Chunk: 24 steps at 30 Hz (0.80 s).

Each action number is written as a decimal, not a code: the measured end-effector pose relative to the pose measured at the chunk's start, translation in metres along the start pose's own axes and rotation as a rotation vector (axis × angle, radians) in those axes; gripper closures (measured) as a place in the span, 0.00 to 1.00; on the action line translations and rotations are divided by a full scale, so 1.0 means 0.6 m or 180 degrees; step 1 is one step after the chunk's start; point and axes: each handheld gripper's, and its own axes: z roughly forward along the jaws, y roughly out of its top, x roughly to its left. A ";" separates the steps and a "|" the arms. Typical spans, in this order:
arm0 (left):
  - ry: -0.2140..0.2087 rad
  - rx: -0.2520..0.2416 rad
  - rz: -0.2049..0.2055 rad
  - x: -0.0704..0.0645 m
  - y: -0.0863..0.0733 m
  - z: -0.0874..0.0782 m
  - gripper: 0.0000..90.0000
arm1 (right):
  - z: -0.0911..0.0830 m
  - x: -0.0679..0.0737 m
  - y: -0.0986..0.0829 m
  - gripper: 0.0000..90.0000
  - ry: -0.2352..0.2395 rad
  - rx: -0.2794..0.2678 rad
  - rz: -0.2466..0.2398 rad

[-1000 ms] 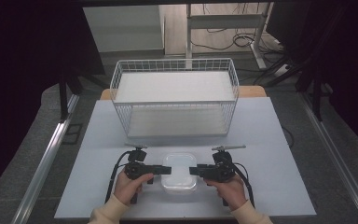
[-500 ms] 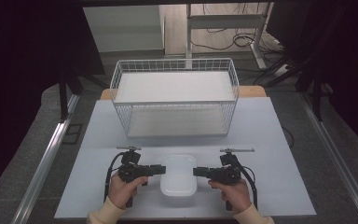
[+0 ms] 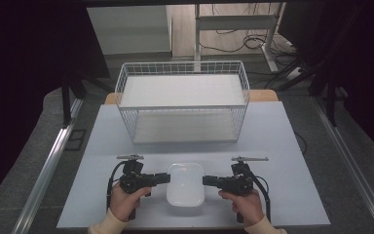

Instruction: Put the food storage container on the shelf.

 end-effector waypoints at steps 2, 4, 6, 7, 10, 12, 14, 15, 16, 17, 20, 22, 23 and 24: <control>-0.0003 -0.0005 0.0005 0.000 0.000 -0.001 0.87 | 0.000 0.001 0.000 0.90 -0.0004 -0.0009 -0.0020; 0.0004 -0.0006 0.0014 -0.001 -0.001 -0.002 0.87 | 0.000 0.003 -0.001 0.90 -0.0018 -0.0017 -0.0054; 0.0005 -0.0004 0.0020 -0.001 -0.001 -0.003 0.87 | 0.000 0.005 -0.001 0.90 -0.0029 -0.0020 -0.0077; 0.0005 -0.0007 0.0030 -0.001 -0.001 -0.004 0.87 | 0.000 0.006 -0.001 0.90 -0.0031 -0.0022 -0.0087; 0.0003 -0.0023 0.0042 -0.002 -0.002 -0.005 0.88 | -0.001 0.007 -0.001 0.90 -0.0045 -0.0038 -0.0142; -0.0002 -0.0034 0.0054 -0.002 -0.001 -0.007 0.88 | -0.001 0.009 -0.001 0.90 -0.0051 -0.0055 -0.0180; -0.0009 -0.0052 0.0083 -0.005 0.000 -0.011 0.88 | -0.002 0.011 -0.001 0.90 -0.0040 -0.0071 -0.0217; -0.0014 -0.0063 0.0088 -0.006 0.000 -0.012 0.88 | -0.003 0.012 0.000 0.90 -0.0041 -0.0084 -0.0247; -0.0015 -0.0073 0.0099 -0.007 0.000 -0.013 0.88 | -0.004 0.013 0.000 0.90 -0.0034 -0.0095 -0.0258; -0.0016 -0.0078 0.0109 -0.007 0.001 -0.014 0.88 | -0.005 0.014 0.001 0.90 -0.0033 -0.0102 -0.0276; -0.0023 -0.0099 0.0131 -0.010 0.002 -0.017 0.88 | -0.007 0.017 0.002 0.90 -0.0021 -0.0124 -0.0312; -0.0026 -0.0113 0.0158 -0.013 0.004 -0.020 0.88 | -0.008 0.019 0.003 0.90 -0.0016 -0.0137 -0.0340; -0.0024 -0.0118 0.0168 -0.014 0.005 -0.022 0.88 | -0.009 0.020 0.004 0.90 -0.0007 -0.0143 -0.0358; -0.0020 -0.0137 0.0185 -0.016 0.006 -0.023 0.88 | -0.010 0.021 0.005 0.90 -0.0008 -0.0158 -0.0380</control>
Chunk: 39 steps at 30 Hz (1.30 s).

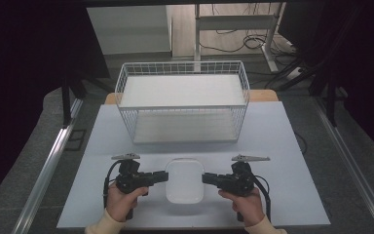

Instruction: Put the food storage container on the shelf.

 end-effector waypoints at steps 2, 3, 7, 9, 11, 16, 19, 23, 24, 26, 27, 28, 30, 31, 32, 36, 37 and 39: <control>0.0011 -0.0018 0.0033 -0.003 0.004 -0.002 0.89 | -0.002 0.002 0.003 0.90 0.0003 -0.0021 -0.0036; 0.0019 -0.0018 0.0080 -0.005 0.009 -0.003 0.88 | -0.003 0.003 0.005 0.90 0.0003 -0.0030 -0.0044; 0.0016 -0.0050 0.0138 -0.010 0.020 -0.007 0.89 | -0.008 0.007 0.016 0.90 -0.0003 -0.0083 -0.0122; 0.0015 -0.0073 0.0170 -0.013 0.028 -0.010 0.89 | -0.011 0.011 0.024 0.90 -0.0013 -0.0115 -0.0173; 0.0017 -0.0104 0.0188 -0.015 0.033 -0.012 0.89 | -0.013 0.014 0.031 0.90 -0.0017 -0.0129 -0.0205; 0.0014 -0.0165 0.0259 -0.018 0.050 -0.019 0.89 | -0.016 0.019 0.049 0.90 -0.0019 -0.0168 -0.0307; 0.0025 -0.0190 0.0298 -0.021 0.061 -0.023 0.89 | -0.019 0.022 0.060 0.90 -0.0018 -0.0198 -0.0348; 0.0040 -0.0239 0.0361 -0.027 0.077 -0.030 0.89 | -0.022 0.027 0.077 0.90 -0.0007 -0.0249 -0.0411; 0.0043 -0.0246 0.0367 -0.028 0.081 -0.032 0.89 | -0.023 0.028 0.082 0.90 -0.0005 -0.0264 -0.0427; 0.0046 -0.0280 0.0395 -0.031 0.091 -0.035 0.89 | -0.025 0.030 0.090 0.90 0.0000 -0.0282 -0.0450; 0.0048 -0.0295 0.0405 -0.033 0.097 -0.037 0.89 | -0.026 0.032 0.096 0.90 -0.0001 -0.0293 -0.0454; 0.0051 -0.0304 0.0421 -0.034 0.101 -0.039 0.89 | -0.028 0.034 0.102 0.90 -0.0004 -0.0309 -0.0472; 0.0051 -0.0332 0.0432 -0.038 0.110 -0.041 0.89 | -0.031 0.037 0.112 0.90 -0.0010 -0.0329 -0.0496; 0.0053 -0.0344 0.0462 -0.039 0.118 -0.044 0.89 | -0.031 0.038 0.116 0.90 -0.0006 -0.0341 -0.0511; 0.0058 -0.0349 0.0473 -0.041 0.124 -0.045 0.89 | -0.033 0.040 0.124 0.90 -0.0005 -0.0353 -0.0521; 0.0057 -0.0372 0.0514 -0.046 0.149 -0.053 0.89 | -0.038 0.045 0.148 0.90 0.0004 -0.0397 -0.0548; 0.0055 -0.0387 0.0517 -0.048 0.155 -0.055 0.89 | -0.039 0.046 0.153 0.90 0.0005 -0.0403 -0.0552; 0.0064 -0.0396 0.0546 -0.052 0.168 -0.060 0.89 | -0.041 0.049 0.166 0.90 0.0009 -0.0429 -0.0576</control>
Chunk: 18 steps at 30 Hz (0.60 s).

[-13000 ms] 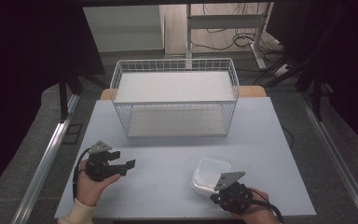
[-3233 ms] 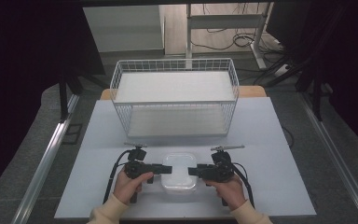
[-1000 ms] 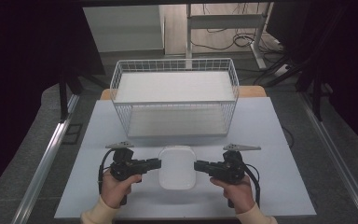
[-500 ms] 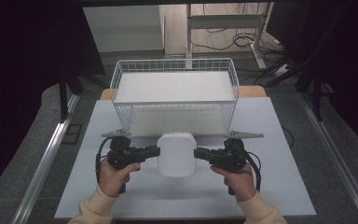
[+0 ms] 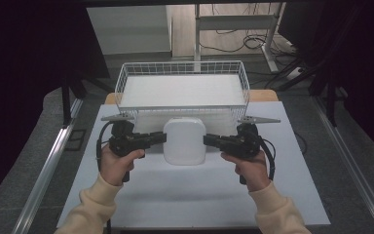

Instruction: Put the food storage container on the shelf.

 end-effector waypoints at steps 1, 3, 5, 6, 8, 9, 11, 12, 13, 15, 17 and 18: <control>0.0008 -0.0015 0.0018 -0.002 0.008 -0.003 0.89 | 0.000 0.000 0.007 0.90 0.0000 -0.0015 -0.0024; 0.0013 -0.0045 0.0079 -0.006 0.021 -0.008 0.89 | -0.002 0.004 0.022 0.90 0.0001 -0.0037 -0.0057; 0.0004 -0.0062 0.0099 -0.008 0.033 -0.014 0.89 | -0.005 0.010 0.035 0.90 0.0003 -0.0056 -0.0086; 0.0007 -0.0071 0.0099 -0.009 0.037 -0.015 0.89 | -0.007 0.014 0.046 0.90 -0.0004 -0.0071 -0.0126; 0.0011 -0.0095 0.0130 -0.011 0.049 -0.020 0.89 | -0.008 0.016 0.053 0.90 -0.0010 -0.0078 -0.0144; 0.0013 -0.0105 0.0129 -0.012 0.053 -0.021 0.89 | -0.009 0.019 0.061 0.90 -0.0011 -0.0079 -0.0153; 0.0008 -0.0118 0.0134 -0.010 0.067 -0.022 0.89 | -0.009 0.019 0.075 0.90 -0.0015 -0.0076 -0.0173; 0.0003 -0.0125 0.0131 -0.009 0.073 -0.022 0.89 | -0.009 0.019 0.082 0.90 -0.0017 -0.0072 -0.0169; -0.0006 -0.0126 0.0131 -0.007 0.079 -0.021 0.89 | -0.009 0.018 0.089 0.90 -0.0023 -0.0069 -0.0181; -0.0006 -0.0137 0.0129 -0.004 0.091 -0.020 0.89 | -0.008 0.016 0.102 0.90 -0.0037 -0.0069 -0.0184; 0.0006 -0.0137 0.0156 -0.003 0.105 -0.019 0.89 | -0.007 0.013 0.116 0.90 -0.0047 -0.0066 -0.0184; 0.0008 -0.0134 0.0161 -0.001 0.113 -0.018 0.89 | -0.007 0.012 0.121 0.90 -0.0047 -0.0075 -0.0190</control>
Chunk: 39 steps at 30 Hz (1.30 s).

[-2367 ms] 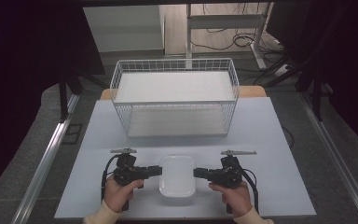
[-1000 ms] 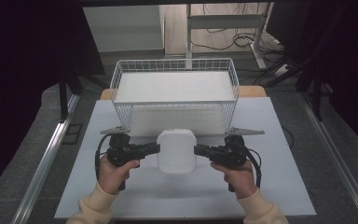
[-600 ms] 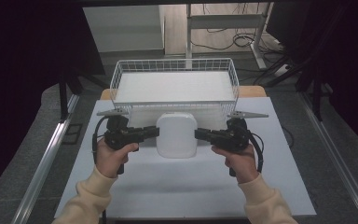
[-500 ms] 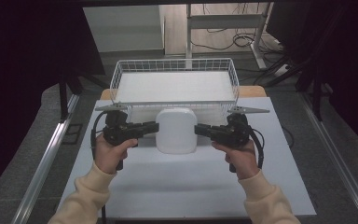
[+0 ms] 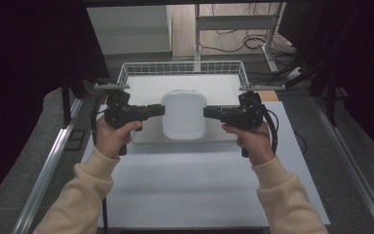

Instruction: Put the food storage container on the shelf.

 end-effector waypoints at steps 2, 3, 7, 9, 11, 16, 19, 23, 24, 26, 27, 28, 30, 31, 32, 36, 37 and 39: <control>-0.0004 0.0011 -0.0004 0.005 0.016 0.003 0.89 | 0.002 -0.005 0.015 0.90 -0.0020 -0.0005 -0.0011; -0.0017 0.0009 -0.0019 0.008 0.027 0.004 0.89 | 0.003 -0.007 0.023 0.90 -0.0018 0.0000 0.0009; -0.0047 0.0017 -0.0051 0.021 0.058 0.009 0.89 | 0.008 -0.020 0.060 0.90 -0.0010 0.0023 0.0050; -0.0069 0.0029 -0.0090 0.031 0.073 0.013 0.89 | 0.011 -0.024 0.073 0.90 -0.0015 0.0053 0.0065; -0.0082 0.0054 -0.0133 0.041 0.085 0.017 0.89 | 0.017 -0.032 0.090 0.90 -0.0016 0.0083 0.0092; -0.0081 0.0129 -0.0233 0.068 0.113 0.032 0.89 | 0.034 -0.054 0.116 0.90 -0.0019 0.0148 0.0201; -0.0111 0.0173 -0.0343 0.088 0.122 0.043 0.89 | 0.046 -0.070 0.126 0.90 -0.0024 0.0191 0.0297; -0.0116 0.0240 -0.0446 0.112 0.129 0.059 0.89 | 0.066 -0.096 0.137 0.90 -0.0027 0.0292 0.0449; -0.0120 0.0267 -0.0505 0.121 0.130 0.065 0.89 | 0.070 -0.101 0.138 0.90 -0.0025 0.0314 0.0488; -0.0172 0.0243 -0.0607 0.132 0.134 0.070 0.89 | 0.077 -0.112 0.144 0.90 -0.0008 0.0358 0.0593; -0.0169 0.0260 -0.0632 0.136 0.137 0.072 0.89 | 0.080 -0.116 0.149 0.90 -0.0008 0.0384 0.0641; -0.0180 0.0276 -0.0667 0.141 0.141 0.075 0.89 | 0.083 -0.120 0.153 0.90 -0.0020 0.0409 0.0669; -0.0204 0.0327 -0.0807 0.153 0.149 0.081 0.89 | 0.089 -0.129 0.163 0.89 -0.0037 0.0482 0.0781; -0.0222 0.0340 -0.0889 0.160 0.153 0.084 0.88 | 0.093 -0.135 0.167 0.89 -0.0036 0.0506 0.0851; -0.0227 0.0355 -0.0961 0.166 0.156 0.088 0.88 | 0.097 -0.141 0.171 0.88 -0.0045 0.0522 0.0916; -0.0286 0.0384 -0.1243 0.190 0.162 0.104 0.87 | 0.114 -0.163 0.177 0.85 -0.0093 0.0538 0.1188; -0.0305 0.0378 -0.1320 0.196 0.163 0.108 0.86 | 0.118 -0.169 0.178 0.85 -0.0094 0.0540 0.1254; -0.0329 0.0371 -0.1443 0.206 0.162 0.115 0.85 | 0.124 -0.182 0.177 0.85 -0.0081 0.0504 0.1432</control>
